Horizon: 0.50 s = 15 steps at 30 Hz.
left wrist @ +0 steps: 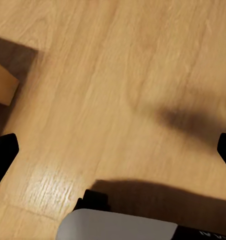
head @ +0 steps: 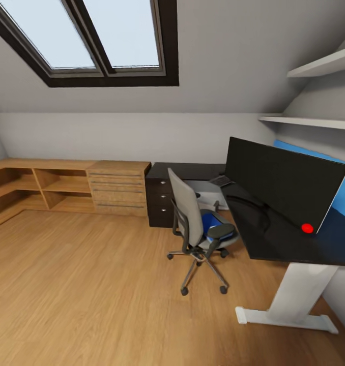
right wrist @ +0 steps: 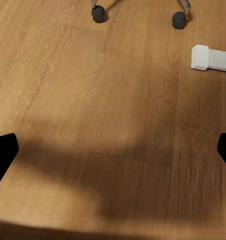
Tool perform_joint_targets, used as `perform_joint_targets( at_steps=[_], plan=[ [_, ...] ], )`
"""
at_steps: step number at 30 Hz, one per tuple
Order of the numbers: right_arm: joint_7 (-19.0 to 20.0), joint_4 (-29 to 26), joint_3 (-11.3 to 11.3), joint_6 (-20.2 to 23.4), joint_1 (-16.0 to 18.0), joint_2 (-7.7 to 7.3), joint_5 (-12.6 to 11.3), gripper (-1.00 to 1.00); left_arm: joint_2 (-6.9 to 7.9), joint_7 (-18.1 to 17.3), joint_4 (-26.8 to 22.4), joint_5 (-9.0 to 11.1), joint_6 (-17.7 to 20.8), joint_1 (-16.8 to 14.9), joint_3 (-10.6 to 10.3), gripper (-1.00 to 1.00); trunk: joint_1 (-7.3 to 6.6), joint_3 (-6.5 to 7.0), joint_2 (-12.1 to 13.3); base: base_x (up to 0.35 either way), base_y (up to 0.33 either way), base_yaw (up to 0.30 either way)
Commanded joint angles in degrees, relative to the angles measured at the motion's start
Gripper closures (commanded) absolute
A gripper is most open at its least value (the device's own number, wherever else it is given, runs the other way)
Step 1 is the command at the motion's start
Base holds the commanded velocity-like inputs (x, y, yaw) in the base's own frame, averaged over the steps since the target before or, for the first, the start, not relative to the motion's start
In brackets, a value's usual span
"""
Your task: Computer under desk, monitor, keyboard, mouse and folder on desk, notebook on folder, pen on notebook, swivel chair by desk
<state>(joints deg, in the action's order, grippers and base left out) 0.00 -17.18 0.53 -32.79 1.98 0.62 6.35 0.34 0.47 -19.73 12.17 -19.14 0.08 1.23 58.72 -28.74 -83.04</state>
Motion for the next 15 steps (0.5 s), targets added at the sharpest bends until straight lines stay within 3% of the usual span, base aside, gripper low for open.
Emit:
perform_joint_targets(
  at_steps=[1, 5, 12, 15],
  plan=[
    [0.0, 0.04, -0.1, -0.17, 0.04, 0.0, 0.33, -1.0, -0.04, 0.05, -0.05, 0.13, -0.14, 0.01, 0.0, -1.0, 0.23, -0.19, -0.44, 0.0, 0.054, -0.213],
    [0.0, 0.08, -0.1, -0.1, 0.03, 0.0, 0.33, -1.0, -0.07, 0.06, -0.05, 0.13, -0.25, 0.01, 0.0, -1.0, 1.1, -0.85, -2.05, 0.0, 0.02, -0.113],
    [0.0, 0.8, -0.15, 0.1, 0.04, 0.05, 0.22, -1.0, 0.01, 0.06, -0.05, 0.13, -0.28, 0.01, 0.0, -1.0, 1.1, -0.83, -2.05, 0.0, 0.002, -0.014],
    [0.0, 1.61, -0.18, 0.31, 0.04, 0.08, 0.16, -1.0, 0.08, 0.14, -0.12, 0.13, -0.28, 0.01, 0.0, -1.0, 1.76, -1.37, -3.25, 0.0, 0.0, 0.0]
  ],
)
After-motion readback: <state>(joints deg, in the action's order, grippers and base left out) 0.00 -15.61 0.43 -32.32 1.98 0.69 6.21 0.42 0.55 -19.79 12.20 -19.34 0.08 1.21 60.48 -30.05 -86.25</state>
